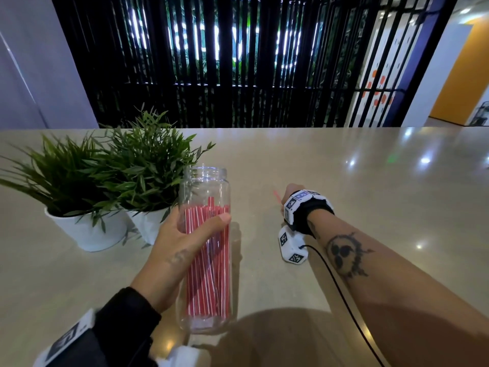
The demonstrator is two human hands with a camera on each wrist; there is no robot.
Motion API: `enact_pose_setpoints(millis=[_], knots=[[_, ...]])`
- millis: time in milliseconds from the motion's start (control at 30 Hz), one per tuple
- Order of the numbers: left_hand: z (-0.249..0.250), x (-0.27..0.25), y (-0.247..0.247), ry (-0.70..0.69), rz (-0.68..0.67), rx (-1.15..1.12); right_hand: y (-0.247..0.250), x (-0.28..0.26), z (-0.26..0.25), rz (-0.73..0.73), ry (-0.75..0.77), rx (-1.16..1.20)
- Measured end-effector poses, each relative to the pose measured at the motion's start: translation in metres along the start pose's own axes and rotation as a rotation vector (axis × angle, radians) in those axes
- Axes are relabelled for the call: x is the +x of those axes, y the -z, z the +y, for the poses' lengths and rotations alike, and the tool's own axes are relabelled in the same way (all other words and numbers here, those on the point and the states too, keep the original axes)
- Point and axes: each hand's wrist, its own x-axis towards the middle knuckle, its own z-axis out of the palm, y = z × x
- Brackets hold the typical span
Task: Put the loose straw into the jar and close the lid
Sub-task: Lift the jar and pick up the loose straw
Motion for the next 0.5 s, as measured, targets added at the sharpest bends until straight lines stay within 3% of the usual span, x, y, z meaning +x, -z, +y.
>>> enact_pose_setpoints(millis=[333,400,500], knots=[[0.006,0.0,0.001,0.017,0.011,-0.044,-0.008,0.006,0.008,-0.061,0.081,-0.204],[0.008,-0.001,0.0,0.014,0.021,-0.057,-0.01,0.011,0.007,-0.047,0.108,-0.091],[0.01,-0.003,-0.002,0.006,0.024,-0.047,-0.004,0.001,0.001,-0.156,0.192,0.363]])
